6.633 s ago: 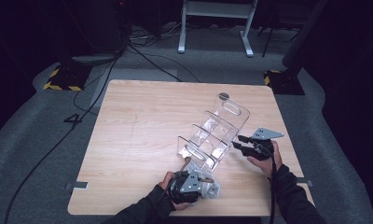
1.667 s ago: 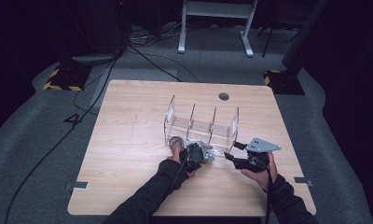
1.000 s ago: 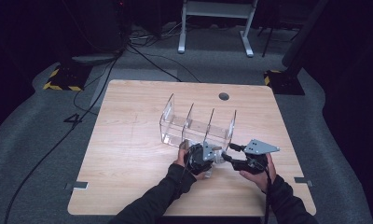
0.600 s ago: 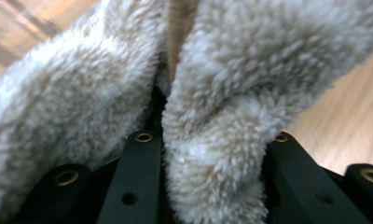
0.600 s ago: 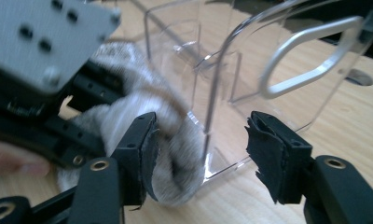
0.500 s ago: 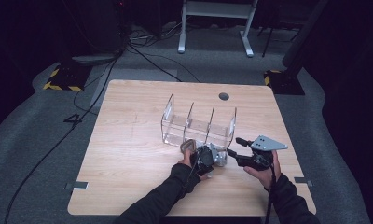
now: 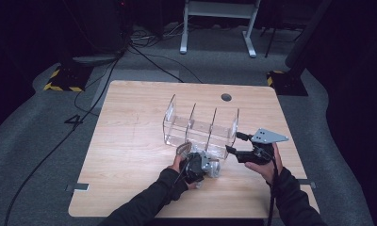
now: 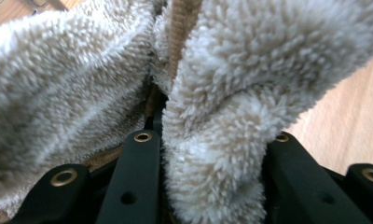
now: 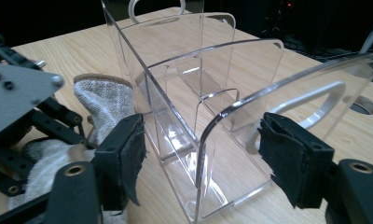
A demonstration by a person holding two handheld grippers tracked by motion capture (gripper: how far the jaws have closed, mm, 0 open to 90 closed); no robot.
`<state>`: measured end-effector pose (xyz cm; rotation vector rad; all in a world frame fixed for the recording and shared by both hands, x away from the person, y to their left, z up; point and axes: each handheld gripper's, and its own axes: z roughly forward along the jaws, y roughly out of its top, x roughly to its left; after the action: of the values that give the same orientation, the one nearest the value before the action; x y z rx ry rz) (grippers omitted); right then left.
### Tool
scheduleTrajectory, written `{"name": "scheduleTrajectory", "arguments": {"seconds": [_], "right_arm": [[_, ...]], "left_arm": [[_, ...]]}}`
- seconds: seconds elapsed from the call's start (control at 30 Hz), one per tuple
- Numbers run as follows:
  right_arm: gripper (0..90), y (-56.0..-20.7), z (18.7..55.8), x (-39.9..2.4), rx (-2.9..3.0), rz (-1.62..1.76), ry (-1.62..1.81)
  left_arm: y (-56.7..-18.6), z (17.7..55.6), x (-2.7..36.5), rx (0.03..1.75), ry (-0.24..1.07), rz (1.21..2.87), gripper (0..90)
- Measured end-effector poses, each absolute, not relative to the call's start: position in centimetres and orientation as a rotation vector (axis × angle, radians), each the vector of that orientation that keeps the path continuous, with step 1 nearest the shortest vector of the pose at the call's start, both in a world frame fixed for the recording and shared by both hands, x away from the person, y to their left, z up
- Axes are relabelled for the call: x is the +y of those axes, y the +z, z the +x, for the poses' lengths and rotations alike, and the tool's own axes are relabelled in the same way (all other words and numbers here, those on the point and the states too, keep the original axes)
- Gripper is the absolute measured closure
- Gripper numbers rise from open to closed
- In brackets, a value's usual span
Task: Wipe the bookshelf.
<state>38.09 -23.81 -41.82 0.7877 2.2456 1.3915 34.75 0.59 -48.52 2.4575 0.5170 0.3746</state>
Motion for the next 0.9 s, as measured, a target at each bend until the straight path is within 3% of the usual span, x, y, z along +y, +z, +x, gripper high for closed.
{"name": "scheduleTrajectory", "arguments": {"seconds": [0.43,0.53,0.9], "right_arm": [[32.2,-42.5,39.5,-23.5,2.296,0.807,1.374],[38.4,-42.6,39.0,-23.1,2.336,0.753,1.393],[38.8,-42.6,37.2,-20.9,2.392,0.651,1.400]], "left_arm": [[-47.5,34.2,1.7,0.454,0.374,2.372,68.7],[-47.2,34.3,1.4,0.464,0.406,2.351,68.8],[-47.3,35.2,0.7,0.524,0.456,2.310,67.7]]}}
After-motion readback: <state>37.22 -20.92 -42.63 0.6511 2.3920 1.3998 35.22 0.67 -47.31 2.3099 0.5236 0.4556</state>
